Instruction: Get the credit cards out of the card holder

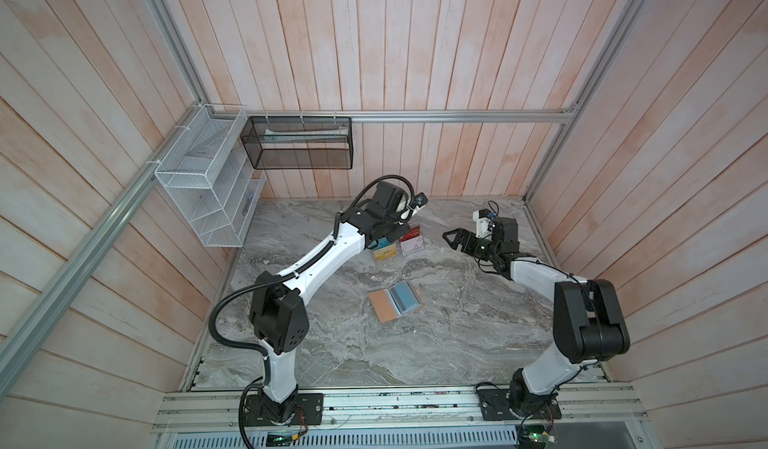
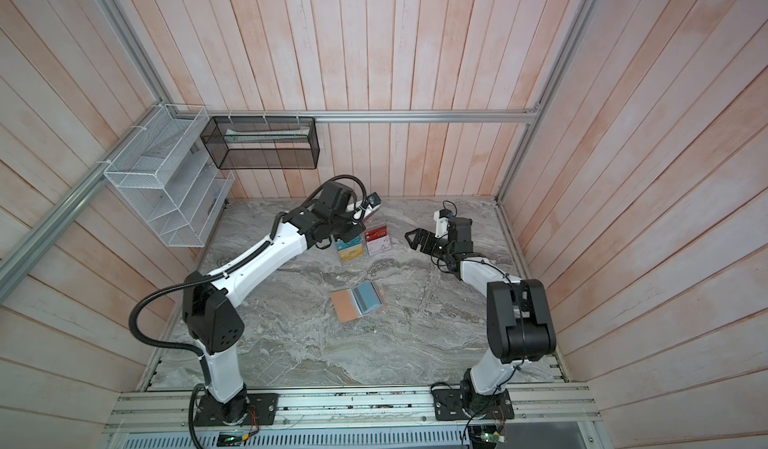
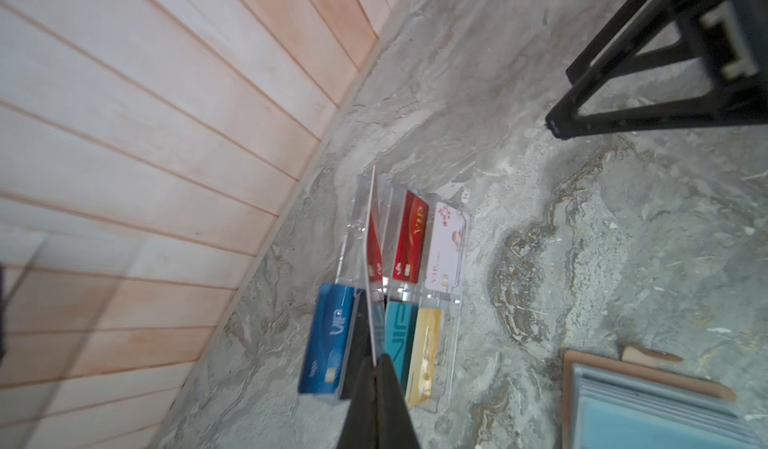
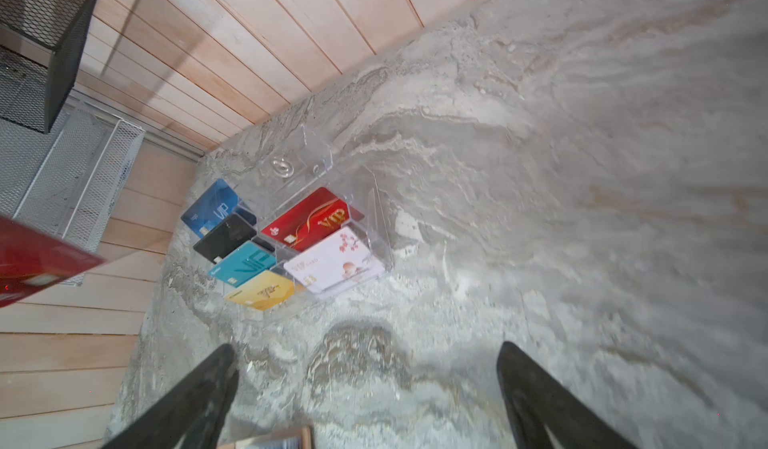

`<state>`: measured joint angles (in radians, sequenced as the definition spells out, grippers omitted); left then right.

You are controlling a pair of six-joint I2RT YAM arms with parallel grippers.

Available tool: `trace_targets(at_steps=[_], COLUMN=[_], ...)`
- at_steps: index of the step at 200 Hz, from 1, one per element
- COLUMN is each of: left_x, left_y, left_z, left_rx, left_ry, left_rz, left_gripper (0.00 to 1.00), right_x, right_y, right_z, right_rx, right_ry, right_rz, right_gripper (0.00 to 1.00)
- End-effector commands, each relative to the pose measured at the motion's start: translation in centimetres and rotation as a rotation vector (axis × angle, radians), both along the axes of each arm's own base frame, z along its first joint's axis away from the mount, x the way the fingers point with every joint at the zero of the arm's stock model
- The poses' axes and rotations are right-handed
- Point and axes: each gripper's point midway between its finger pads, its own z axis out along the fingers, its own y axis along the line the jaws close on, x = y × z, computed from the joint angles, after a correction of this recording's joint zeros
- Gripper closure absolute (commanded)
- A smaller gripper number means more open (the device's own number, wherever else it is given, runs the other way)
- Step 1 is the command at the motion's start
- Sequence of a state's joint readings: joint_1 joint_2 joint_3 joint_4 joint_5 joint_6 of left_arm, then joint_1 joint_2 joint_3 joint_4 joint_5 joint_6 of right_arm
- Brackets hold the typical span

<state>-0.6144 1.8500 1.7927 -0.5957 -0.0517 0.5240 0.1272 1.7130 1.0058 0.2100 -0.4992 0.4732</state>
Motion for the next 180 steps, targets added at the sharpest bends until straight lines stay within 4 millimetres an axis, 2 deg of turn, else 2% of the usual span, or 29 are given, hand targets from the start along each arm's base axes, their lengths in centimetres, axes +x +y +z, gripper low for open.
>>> trace_targets(at_steps=[1, 31, 68, 108, 143, 180], left_x=[-0.8, -1.9, -2.5, -2.4, -2.2, -2.3], left_y=[1.3, 2.7, 3.2, 4.1, 4.8, 5.8], left_z=[1.3, -0.2, -1.7, -2.5, -1.6, -0.8], left_rx=[-0.119, -0.125, -0.157, -0.185, -0.2, -0.225], left_ry=[0.01, 0.037, 0.064, 0.076, 0.063, 0.044], left_rz=[0.023, 0.027, 0.016, 0.027, 0.045, 0.059], left_gripper=[1.0, 1.0, 1.0, 1.0, 1.0, 1.0], right_x=[2.4, 5.7, 9.1, 12.1, 13.0, 12.4], right_y=[2.7, 5.8, 9.1, 12.4, 15.2, 16.3], right_z=[0.2, 0.2, 0.0, -2.3, -2.4, -1.9], right_rx=[-0.058, -0.105, -0.11, -0.181, -0.147, -0.114], right_ry=[-0.041, -0.075, -0.106, -0.102, -0.109, -0.104], right_rz=[0.081, 0.136, 0.209, 0.267, 0.346, 0.379], right_gripper=[0.02, 0.02, 0.02, 0.02, 0.02, 0.02])
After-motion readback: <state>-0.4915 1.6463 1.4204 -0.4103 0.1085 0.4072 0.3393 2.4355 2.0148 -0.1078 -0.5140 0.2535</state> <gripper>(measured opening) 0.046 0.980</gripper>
